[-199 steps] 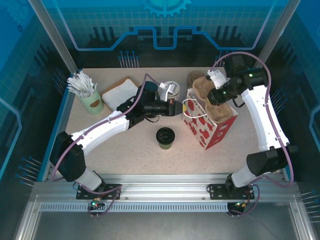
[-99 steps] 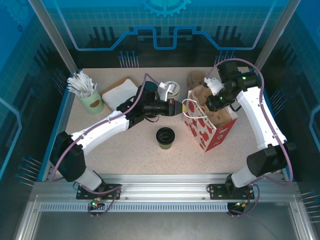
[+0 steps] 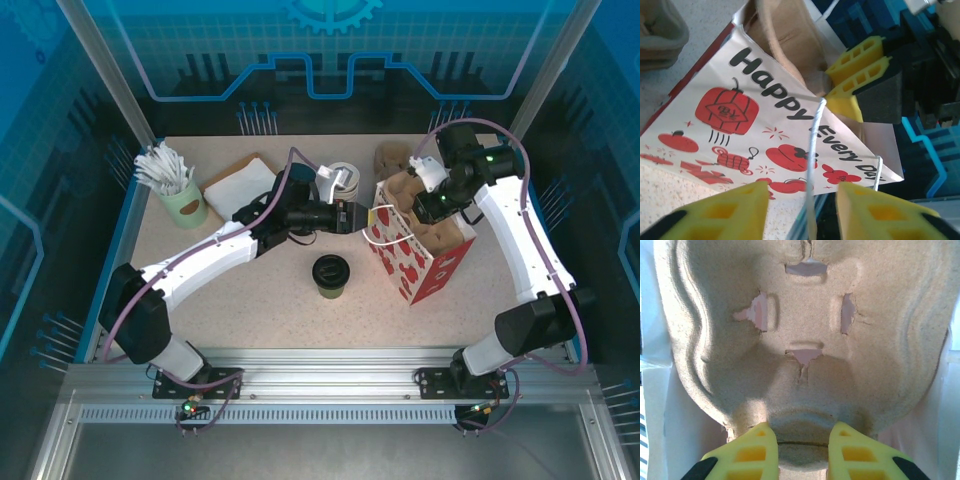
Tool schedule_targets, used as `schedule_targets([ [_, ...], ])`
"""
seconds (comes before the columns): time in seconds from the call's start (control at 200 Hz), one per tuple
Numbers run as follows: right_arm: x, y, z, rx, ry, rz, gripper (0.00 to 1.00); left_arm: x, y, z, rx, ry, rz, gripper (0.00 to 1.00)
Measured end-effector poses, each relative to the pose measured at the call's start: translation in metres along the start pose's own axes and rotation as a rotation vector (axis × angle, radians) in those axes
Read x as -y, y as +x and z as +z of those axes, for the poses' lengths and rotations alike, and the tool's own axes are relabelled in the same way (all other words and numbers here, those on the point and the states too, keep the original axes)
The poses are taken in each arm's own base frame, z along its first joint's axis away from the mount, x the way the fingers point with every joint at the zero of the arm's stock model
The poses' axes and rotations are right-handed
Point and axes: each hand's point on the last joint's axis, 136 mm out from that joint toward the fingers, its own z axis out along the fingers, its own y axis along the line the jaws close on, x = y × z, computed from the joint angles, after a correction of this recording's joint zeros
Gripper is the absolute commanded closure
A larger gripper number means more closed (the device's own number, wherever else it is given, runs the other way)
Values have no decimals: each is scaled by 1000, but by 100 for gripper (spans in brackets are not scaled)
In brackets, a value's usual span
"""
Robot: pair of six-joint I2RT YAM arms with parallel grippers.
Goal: Pack the takeout coffee
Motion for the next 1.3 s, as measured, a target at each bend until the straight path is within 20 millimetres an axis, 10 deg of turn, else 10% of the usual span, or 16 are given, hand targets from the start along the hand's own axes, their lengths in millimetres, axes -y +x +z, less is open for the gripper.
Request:
schedule_targets([
  [0.37,-3,0,-7,21,0,-8,81,0,-51,-23,64,-44,101,35],
  [0.575,-4,1,-9,28,0,-9,81,-1,-84,0,45,-61,172,41],
  [1.301,-4,1,-8,25,0,-9,81,-36,-69,45,-139,-68,151,64],
])
